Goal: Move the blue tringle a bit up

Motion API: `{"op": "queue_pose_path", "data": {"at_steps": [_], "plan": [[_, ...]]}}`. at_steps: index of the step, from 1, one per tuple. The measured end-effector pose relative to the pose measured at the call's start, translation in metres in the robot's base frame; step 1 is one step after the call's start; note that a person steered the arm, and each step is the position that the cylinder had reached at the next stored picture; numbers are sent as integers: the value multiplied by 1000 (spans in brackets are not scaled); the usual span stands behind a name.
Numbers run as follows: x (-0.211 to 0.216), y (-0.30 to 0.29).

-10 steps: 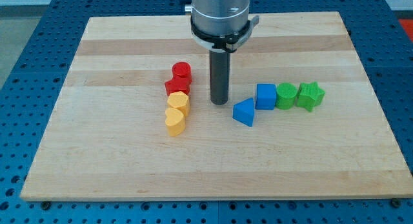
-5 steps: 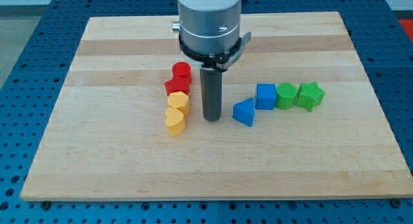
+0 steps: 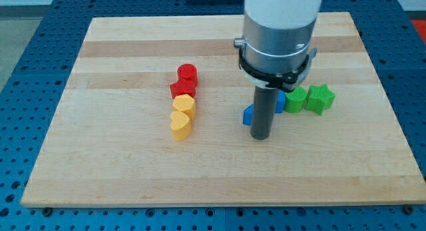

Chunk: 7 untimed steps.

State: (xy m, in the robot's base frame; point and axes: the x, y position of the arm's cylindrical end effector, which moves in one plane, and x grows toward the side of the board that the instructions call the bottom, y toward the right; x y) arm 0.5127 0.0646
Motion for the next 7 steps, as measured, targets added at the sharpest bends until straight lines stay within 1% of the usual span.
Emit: {"op": "queue_pose_path", "data": {"at_steps": [2,7], "plan": [[-4,-7],[-34,-25]]}}
